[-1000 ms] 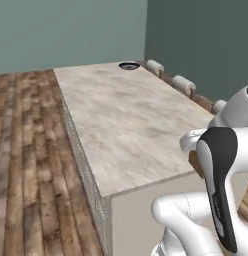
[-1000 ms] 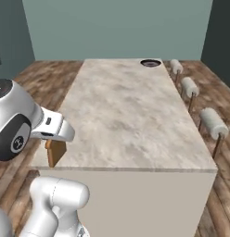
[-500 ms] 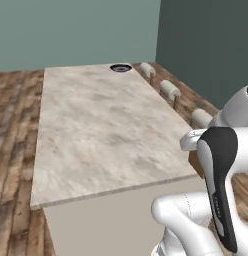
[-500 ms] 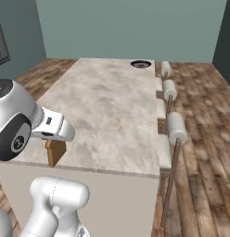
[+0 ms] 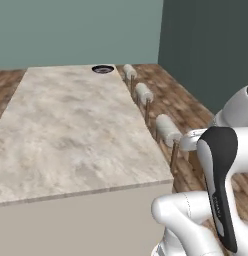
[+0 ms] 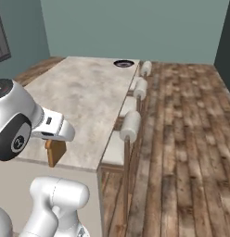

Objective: Start the toaster. Once the lever pops up, take the bread to the plate on the dining counter.

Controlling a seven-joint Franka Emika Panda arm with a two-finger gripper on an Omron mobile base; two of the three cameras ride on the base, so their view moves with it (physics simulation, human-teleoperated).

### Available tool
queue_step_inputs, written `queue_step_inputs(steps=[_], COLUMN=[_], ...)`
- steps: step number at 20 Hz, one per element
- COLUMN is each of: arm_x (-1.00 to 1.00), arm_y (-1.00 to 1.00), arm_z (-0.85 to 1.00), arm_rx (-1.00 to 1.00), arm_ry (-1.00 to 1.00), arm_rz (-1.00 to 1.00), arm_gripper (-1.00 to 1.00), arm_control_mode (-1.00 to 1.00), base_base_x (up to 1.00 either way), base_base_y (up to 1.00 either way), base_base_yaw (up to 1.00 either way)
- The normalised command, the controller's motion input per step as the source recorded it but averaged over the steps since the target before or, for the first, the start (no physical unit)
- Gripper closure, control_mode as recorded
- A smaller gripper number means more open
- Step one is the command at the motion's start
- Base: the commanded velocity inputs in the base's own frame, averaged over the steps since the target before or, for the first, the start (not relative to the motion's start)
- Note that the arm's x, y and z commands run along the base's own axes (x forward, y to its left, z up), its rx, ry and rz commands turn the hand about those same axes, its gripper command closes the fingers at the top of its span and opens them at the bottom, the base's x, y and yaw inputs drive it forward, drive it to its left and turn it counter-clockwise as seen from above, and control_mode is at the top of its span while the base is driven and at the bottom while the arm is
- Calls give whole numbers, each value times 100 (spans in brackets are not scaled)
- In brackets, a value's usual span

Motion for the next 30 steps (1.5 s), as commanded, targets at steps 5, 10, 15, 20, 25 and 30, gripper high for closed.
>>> queue_step_inputs(steps=[5, 10, 15, 20, 25, 30], arm_x=[0, 0, 0, 0, 0, 0], arm_y=[0, 0, 0, 0, 0, 0], arm_z=[0, 0, 0, 0, 0, 0], arm_rx=[0, 0, 0, 0, 0, 0], arm_ry=[0, 0, 0, 0, 0, 0], arm_rz=[0, 0, 0, 0, 0, 0], arm_gripper=[100, 100, 100, 100, 100, 100], arm_control_mode=[100, 100, 100, 100, 100, 100], base_base_x=[0, 2, 36, 90, 100, 100], base_base_y=[-100, -100, -100, -100, -100, -100], base_base_yaw=[20, 21, 18, 11, 18, 22])
